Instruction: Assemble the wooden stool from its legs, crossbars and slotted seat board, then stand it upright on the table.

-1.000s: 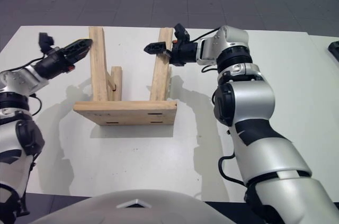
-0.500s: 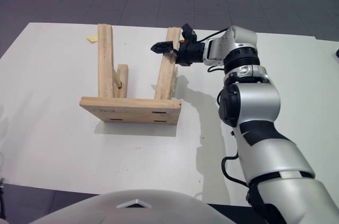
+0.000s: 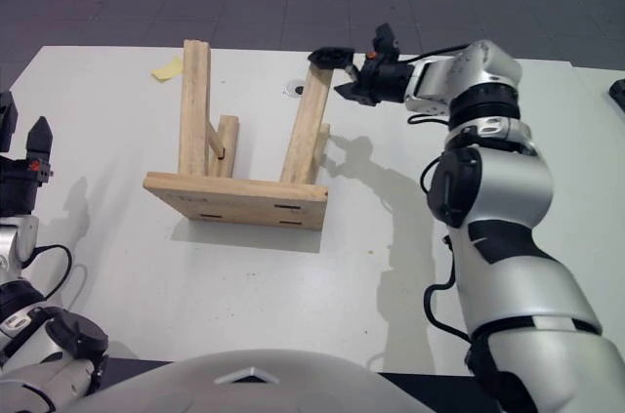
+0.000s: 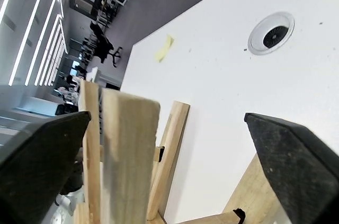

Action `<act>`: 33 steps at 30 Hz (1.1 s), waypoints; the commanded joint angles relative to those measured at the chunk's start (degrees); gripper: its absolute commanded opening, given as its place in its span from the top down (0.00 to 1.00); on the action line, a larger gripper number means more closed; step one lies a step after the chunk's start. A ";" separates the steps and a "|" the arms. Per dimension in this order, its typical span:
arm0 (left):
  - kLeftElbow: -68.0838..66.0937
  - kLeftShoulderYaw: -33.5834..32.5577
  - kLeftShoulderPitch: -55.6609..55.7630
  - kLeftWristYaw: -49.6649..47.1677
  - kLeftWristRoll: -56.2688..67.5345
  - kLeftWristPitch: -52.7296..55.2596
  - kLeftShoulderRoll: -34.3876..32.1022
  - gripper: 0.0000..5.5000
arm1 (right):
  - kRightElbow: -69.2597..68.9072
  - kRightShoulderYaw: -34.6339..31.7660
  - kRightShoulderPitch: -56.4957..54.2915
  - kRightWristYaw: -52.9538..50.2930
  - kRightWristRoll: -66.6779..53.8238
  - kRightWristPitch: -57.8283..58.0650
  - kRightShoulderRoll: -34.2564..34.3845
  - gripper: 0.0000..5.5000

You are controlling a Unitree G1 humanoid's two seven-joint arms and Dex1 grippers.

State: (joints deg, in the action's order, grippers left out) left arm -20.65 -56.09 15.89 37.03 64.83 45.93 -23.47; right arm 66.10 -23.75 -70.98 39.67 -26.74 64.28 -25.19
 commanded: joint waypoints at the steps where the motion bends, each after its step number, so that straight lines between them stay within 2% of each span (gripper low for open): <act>1: 5.67 4.58 -1.56 -0.15 -1.05 -0.65 -0.43 0.02 | -6.55 -6.38 3.14 -1.57 -4.10 -2.59 -5.77 0.02; 4: 20.15 14.24 -8.18 4.22 -6.35 -0.63 -4.15 0.02 | -35.43 -7.97 14.85 -1.30 -6.14 -8.25 -6.18 0.02; 6: 29.26 21.30 -12.52 4.63 -12.98 -0.69 -10.36 0.02 | -56.22 -3.44 27.12 0.07 -3.28 -14.84 -6.50 0.02; 10: 36.39 25.58 -11.64 7.10 -18.43 -1.24 -19.85 0.02 | -75.48 1.29 44.57 4.85 1.11 -26.81 -6.74 0.02; 15: 35.75 27.81 -11.35 15.73 -18.41 -1.04 -25.36 0.02 | -82.47 2.42 56.53 17.79 -2.79 -28.57 -12.46 0.02; 20: 40.15 25.26 -16.71 22.05 -14.59 0.21 -27.13 0.02 | -90.66 1.79 64.13 25.96 -11.52 -19.85 -17.87 0.02; 25: 39.96 21.85 -21.05 26.84 -11.91 0.95 -28.05 0.02 | -93.26 6.76 64.69 25.79 -15.26 -17.05 -17.90 0.02; 33: 34.10 31.31 -16.92 26.28 -16.49 -2.21 -26.69 0.02 | -88.32 16.07 62.33 21.82 -13.12 -20.57 -14.66 0.02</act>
State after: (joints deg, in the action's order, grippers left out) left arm 14.15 -27.77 -2.37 63.44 49.56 44.27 -50.33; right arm -23.32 -9.03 -7.58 61.53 -40.14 44.50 -39.64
